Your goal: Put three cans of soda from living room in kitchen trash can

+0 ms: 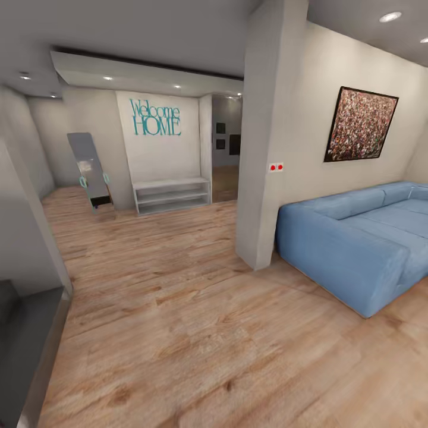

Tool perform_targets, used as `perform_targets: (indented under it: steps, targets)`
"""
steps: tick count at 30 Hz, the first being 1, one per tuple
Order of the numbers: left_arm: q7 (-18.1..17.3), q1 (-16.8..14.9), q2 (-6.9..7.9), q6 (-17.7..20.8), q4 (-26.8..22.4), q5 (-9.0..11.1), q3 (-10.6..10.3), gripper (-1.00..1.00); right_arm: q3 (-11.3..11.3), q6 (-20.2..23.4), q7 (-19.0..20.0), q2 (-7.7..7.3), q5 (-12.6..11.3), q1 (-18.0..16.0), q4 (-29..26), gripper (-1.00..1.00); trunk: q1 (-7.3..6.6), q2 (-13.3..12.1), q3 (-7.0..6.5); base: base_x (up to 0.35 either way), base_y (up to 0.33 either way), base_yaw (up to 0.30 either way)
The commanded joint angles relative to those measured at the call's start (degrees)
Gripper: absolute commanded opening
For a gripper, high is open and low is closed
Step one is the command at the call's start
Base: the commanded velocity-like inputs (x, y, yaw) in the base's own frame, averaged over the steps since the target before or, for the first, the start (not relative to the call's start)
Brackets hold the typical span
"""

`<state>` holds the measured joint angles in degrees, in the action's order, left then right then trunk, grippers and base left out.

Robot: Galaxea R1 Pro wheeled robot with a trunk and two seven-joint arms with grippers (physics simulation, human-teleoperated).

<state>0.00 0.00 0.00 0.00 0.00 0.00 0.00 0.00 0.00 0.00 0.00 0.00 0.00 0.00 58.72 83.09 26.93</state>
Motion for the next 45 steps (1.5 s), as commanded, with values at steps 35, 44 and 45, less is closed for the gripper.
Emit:
perform_targets:
  steps: [35, 44, 45]
  targets:
    - [-1.02, -2.29, 1.31, 0.16, -1.82, 0.44, 0.47, 1.00, 0.28, -2.43, 0.33, -0.67, 0.65, -0.73, -2.55, 1.00, 0.00, -0.01, 0.00, 0.000, 0.000, 0.000]
    - [-0.59, -5.26, 2.68, 2.41, -4.74, 3.27, 0.73, 1.00, 0.15, -5.32, 0.34, -2.99, 0.69, -2.16, -5.47, 1.00, 0.00, -0.01, 0.00, 0.000, 0.000, 0.000]
    - [-0.37, -12.16, 2.96, 2.73, -21.30, 10.46, 0.74, 1.00, 0.14, -8.03, 0.36, -3.18, 0.67, -2.31, -31.41, 1.00, 0.00, -0.01, 0.00, 0.000, 0.000, 0.000]
